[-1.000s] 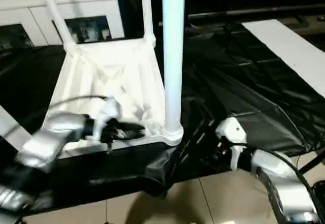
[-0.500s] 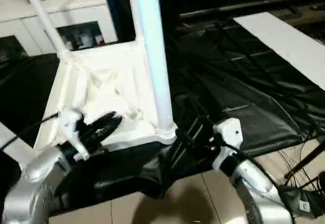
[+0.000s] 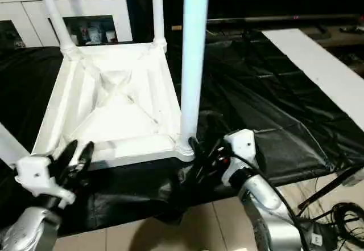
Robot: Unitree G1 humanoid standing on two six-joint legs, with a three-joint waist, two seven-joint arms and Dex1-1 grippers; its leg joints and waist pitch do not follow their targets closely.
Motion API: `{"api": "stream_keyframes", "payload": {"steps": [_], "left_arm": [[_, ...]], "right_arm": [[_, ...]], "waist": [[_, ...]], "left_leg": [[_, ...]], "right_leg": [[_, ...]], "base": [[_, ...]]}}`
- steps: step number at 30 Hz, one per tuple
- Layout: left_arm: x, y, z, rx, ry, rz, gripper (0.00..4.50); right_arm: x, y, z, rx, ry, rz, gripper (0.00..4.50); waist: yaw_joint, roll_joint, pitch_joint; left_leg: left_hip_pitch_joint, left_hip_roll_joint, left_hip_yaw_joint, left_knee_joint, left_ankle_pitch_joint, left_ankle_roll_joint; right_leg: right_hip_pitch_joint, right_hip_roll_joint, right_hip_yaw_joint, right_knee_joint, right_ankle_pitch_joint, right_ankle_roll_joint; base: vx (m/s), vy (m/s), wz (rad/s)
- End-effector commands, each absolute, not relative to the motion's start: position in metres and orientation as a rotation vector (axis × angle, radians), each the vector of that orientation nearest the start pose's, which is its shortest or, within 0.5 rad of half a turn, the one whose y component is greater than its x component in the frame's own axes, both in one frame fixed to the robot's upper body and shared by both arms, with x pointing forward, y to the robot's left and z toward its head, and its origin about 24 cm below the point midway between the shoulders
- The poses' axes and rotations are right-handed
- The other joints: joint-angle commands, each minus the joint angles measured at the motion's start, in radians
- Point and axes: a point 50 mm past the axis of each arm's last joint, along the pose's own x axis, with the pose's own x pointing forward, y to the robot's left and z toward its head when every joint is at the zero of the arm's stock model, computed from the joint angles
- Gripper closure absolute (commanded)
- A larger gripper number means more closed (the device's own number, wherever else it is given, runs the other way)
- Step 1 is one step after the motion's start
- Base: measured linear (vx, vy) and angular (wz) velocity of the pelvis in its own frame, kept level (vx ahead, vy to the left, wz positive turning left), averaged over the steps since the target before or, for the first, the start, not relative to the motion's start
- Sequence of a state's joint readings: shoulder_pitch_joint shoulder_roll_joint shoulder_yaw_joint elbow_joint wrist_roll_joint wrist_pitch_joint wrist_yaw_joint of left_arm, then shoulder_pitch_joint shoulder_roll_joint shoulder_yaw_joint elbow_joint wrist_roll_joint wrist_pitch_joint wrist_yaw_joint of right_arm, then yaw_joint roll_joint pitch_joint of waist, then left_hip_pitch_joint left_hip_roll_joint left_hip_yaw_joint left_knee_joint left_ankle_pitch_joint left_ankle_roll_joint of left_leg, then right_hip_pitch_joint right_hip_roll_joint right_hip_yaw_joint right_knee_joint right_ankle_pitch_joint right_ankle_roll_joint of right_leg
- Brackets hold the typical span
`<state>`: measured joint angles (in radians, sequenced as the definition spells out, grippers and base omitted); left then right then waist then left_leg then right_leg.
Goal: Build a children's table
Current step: Rotate leg to tighten, then flip table
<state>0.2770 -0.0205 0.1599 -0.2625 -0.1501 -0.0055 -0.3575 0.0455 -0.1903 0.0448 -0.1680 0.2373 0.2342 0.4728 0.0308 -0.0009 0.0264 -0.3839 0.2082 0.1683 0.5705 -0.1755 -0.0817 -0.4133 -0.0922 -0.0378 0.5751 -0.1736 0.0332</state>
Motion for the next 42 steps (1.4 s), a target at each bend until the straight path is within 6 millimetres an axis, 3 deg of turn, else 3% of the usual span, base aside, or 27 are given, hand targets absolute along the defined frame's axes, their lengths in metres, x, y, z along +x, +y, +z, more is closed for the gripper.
{"api": "stream_keyframes", "payload": {"steps": [1,2,4,6,7,8,9,10,11,12,13,14,15,16,17,18,19,20,21,22,23,26,31,32,35,37,42], "left_arm": [[0.191,0.183,0.048,-0.094,-0.025,-0.136,2.42],[0.191,0.183,0.049,-0.085,-0.023,-0.142,2.42],[0.191,0.182,0.049,-0.079,-0.018,-0.15,2.42],[0.194,0.181,0.05,-0.053,-0.015,-0.179,2.42],[0.195,0.181,0.05,-0.051,-0.012,-0.176,2.42],[0.197,0.18,0.05,-0.052,-0.015,-0.178,2.42],[0.197,0.18,0.05,-0.052,-0.017,-0.18,2.42],[0.198,0.179,0.051,-0.051,-0.018,-0.183,2.42],[0.199,0.179,0.051,-0.05,-0.018,-0.184,2.42],[0.2,0.179,0.051,-0.05,-0.018,-0.184,2.42],[0.2,0.18,0.052,-0.05,-0.018,-0.182,2.42],[0.202,0.181,0.052,-0.044,-0.015,-0.173,2.42],[0.202,0.181,0.052,-0.043,-0.014,-0.172,2.42],[0.203,0.183,0.053,-0.03,-0.018,-0.165,2.42],[0.204,0.183,0.053,-0.028,-0.019,-0.163,2.42],[0.204,0.185,0.054,-0.017,-0.022,-0.149,2.42],[0.205,0.187,0.053,0.0,-0.014,-0.126,2.42],[0.205,0.188,0.053,0.003,-0.013,-0.12,2.42],[0.206,0.192,0.051,0.024,0.007,-0.081,2.42],[0.206,0.193,0.051,0.028,0.012,-0.073,2.42],[0.207,0.196,0.05,0.017,0.013,-0.039,2.42],[0.206,0.208,0.052,0.039,0.008,0.061,2.42],[0.204,0.22,0.056,0.047,-0.01,0.152,2.04],[0.204,0.224,0.059,0.028,-0.033,0.178,2.04],[0.205,0.226,0.062,0.013,-0.047,0.19,1.74],[0.211,0.226,0.064,0.011,-0.046,0.188,1.54],[0.233,0.227,0.068,-0.012,-0.039,0.164,1.12]], "right_arm": [[0.234,-0.142,0.053,0.064,0.101,0.582,0.48],[0.233,-0.142,0.054,0.063,0.093,0.586,0.48],[0.233,-0.142,0.055,0.069,0.095,0.586,0.48],[0.233,-0.142,0.05,0.099,0.127,0.557,0.48],[0.232,-0.142,0.049,0.098,0.129,0.555,0.48],[0.231,-0.142,0.049,0.097,0.124,0.562,0.48],[0.23,-0.142,0.049,0.098,0.122,0.564,0.48],[0.229,-0.141,0.049,0.098,0.119,0.567,0.48],[0.229,-0.141,0.048,0.1,0.119,0.566,0.48],[0.229,-0.141,0.048,0.102,0.119,0.565,0.48],[0.229,-0.14,0.048,0.103,0.119,0.565,0.48],[0.229,-0.139,0.047,0.101,0.122,0.569,0.48],[0.23,-0.139,0.047,0.1,0.123,0.569,0.48],[0.23,-0.138,0.046,0.1,0.126,0.572,0.48],[0.23,-0.138,0.046,0.099,0.126,0.572,0.48],[0.231,-0.138,0.045,0.093,0.131,0.57,0.48],[0.231,-0.138,0.044,0.09,0.134,0.569,0.48],[0.231,-0.138,0.044,0.09,0.134,0.569,0.48],[0.233,-0.138,0.044,0.087,0.135,0.573,0.48],[0.233,-0.137,0.044,0.087,0.135,0.574,0.48],[0.234,-0.136,0.044,0.086,0.134,0.582,0.48],[0.237,-0.133,0.042,0.067,0.144,0.6,0.48],[0.239,-0.13,0.042,0.059,0.142,0.611,0.48],[0.242,-0.128,0.043,0.061,0.135,0.617,0.48],[0.244,-0.124,0.045,0.071,0.122,0.631,0.48],[0.247,-0.118,0.047,0.086,0.114,0.659,0.48],[0.256,-0.108,0.05,0.1,0.106,0.7,0.48]], "waist": [[0.006,0.006,-0.037],[0.012,0.003,-0.04],[0.016,0.004,-0.048],[0.021,0.012,-0.074],[0.025,0.012,-0.079],[0.024,0.013,-0.068],[0.024,0.02,-0.061],[0.014,0.022,-0.037],[0.004,0.027,-0.027],[-0.025,0.04,0.004],[-0.031,0.055,0.019],[0.095,0.077,0.015],[0.089,0.068,0.003],[0.049,-0.024,-0.04],[0.065,-0.027,0.012],[0.077,-0.012,0.001],[0.092,0.007,-0.003],[0.092,0.02,-0.016],[0.075,0.021,-0.014],[0.071,0.03,-0.019],[0.065,0.038,-0.018],[0.058,0.036,-0.016],[0.05,0.029,-0.024],[0.053,0.021,-0.028],[0.057,0.022,-0.031],[0.062,0.014,-0.032],[0.067,0.019,-0.037]], "left_leg": [[0.008,0.016,0.002,-0.077,-0.386,0.012],[-0.008,0.013,0.006,-0.068,-0.245,0.037],[-0.017,0.005,0.015,-0.05,-0.079,0.09],[-0.037,-0.019,0.021,-0.007,0.2,0.219],[-0.04,-0.021,0.021,0.0,0.224,0.249],[-0.05,-0.016,0.024,-0.012,-0.033,0.258],[-0.042,-0.01,0.021,-0.02,-0.176,0.224],[-0.013,-0.001,0.013,-0.028,-0.465,0.121],[0.009,-0.001,0.005,-0.029,-0.582,0.065],[0.053,0.001,-0.013,-0.038,-0.791,-0.005],[0.018,0.022,-0.015,-0.099,-0.883,-0.015],[-0.114,0.04,0.063,-0.192,-1.011,-0.052],[-0.098,0.049,0.053,-0.177,-0.909,-0.01],[0.018,0.034,0.016,-0.021,-0.57,-0.042],[0.055,-0.007,0.007,0.137,-0.372,-0.021],[-0.045,-0.028,-0.061,0.112,-0.07,0.046],[-0.011,0.005,-0.055,0.029,-0.116,-0.005],[0.009,0.019,-0.055,0.001,-0.155,-0.027],[0.024,0.02,-0.048,-0.031,-0.316,-0.041],[0.024,0.019,-0.049,-0.04,-0.352,-0.041],[0.017,0.02,-0.048,-0.059,-0.397,-0.041],[0.016,0.018,-0.047,-0.069,-0.432,-0.047],[0.004,0.014,-0.042,-0.068,-0.335,-0.027],[0.0,0.013,-0.041,-0.064,-0.291,-0.016],[0.006,0.013,-0.035,-0.059,-0.254,-0.006],[0.007,0.015,-0.031,-0.055,-0.205,0.011],[0.013,0.011,-0.03,-0.052,-0.177,0.008]], "right_leg": [[0.028,-0.012,0.021,-0.08,-0.322,-0.066],[0.027,-0.005,0.021,-0.069,-0.14,-0.105],[0.018,0.004,0.015,-0.059,0.049,-0.156],[0.0,0.021,-0.005,-0.036,0.34,-0.241],[-0.005,0.019,-0.01,-0.036,0.357,-0.255],[-0.011,0.006,-0.017,-0.077,0.026,-0.246],[-0.013,0.001,-0.021,-0.088,-0.169,-0.221],[-0.031,0.003,-0.034,-0.114,-0.553,-0.113],[-0.041,0.007,-0.048,-0.129,-0.692,-0.047],[-0.052,0.049,-0.131,-0.187,-0.815,0.071],[-0.004,0.07,-0.167,-0.142,-0.723,0.064],[0.12,0.033,-0.108,0.17,-0.28,-0.067],[0.133,0.014,-0.045,0.177,-0.347,-0.039],[0.057,-0.063,0.045,0.051,-0.759,0.066],[-0.049,-0.155,0.065,-0.13,-1.12,0.061],[0.058,-0.152,0.119,-0.094,-1.022,0.033],[0.048,-0.099,0.068,-0.064,-0.816,-0.027],[0.045,-0.065,0.055,-0.035,-0.616,-0.06],[0.041,-0.014,0.039,-0.009,-0.4,-0.108],[0.052,-0.016,0.039,-0.005,-0.346,-0.124],[0.063,-0.021,0.035,-0.018,-0.294,-0.142],[0.068,-0.029,0.033,-0.033,-0.325,-0.128],[0.077,-0.033,0.032,-0.037,-0.242,-0.114],[0.081,-0.035,0.031,-0.03,-0.198,-0.119],[0.076,-0.033,0.032,-0.031,-0.14,-0.125],[0.078,-0.033,0.033,-0.026,-0.075,-0.127],[0.077,-0.029,0.031,-0.016,-0.005,-0.139]], "base": [[0.0,0.0,0.0],[0.0,0.0,0.0],[0.0,0.0,0.0],[0.0,0.0,0.0],[0.0,0.0,0.0],[0.0,0.0,0.0],[-0.075,0.033,-0.03],[-0.108,0.044,-0.04],[-0.108,0.044,-0.04],[-0.141,0.037,-0.09],[0.0,0.0,0.0],[0.0,0.0,0.0],[-0.079,-0.024,-0.08],[-0.101,-0.133,-0.03],[-0.101,-0.133,-0.03],[-0.017,-0.078,-0.14],[0.0,0.0,0.0],[0.0,0.0,0.0],[-0.079,0.007,0.18],[-0.105,0.016,0.12],[-0.105,0.016,0.12],[-0.01,0.022,-0.04],[0.0,0.0,0.0],[0.0,0.0,0.0],[0.0,0.0,0.0],[0.0,0.0,0.0],[0.0,0.0,0.0]]}}
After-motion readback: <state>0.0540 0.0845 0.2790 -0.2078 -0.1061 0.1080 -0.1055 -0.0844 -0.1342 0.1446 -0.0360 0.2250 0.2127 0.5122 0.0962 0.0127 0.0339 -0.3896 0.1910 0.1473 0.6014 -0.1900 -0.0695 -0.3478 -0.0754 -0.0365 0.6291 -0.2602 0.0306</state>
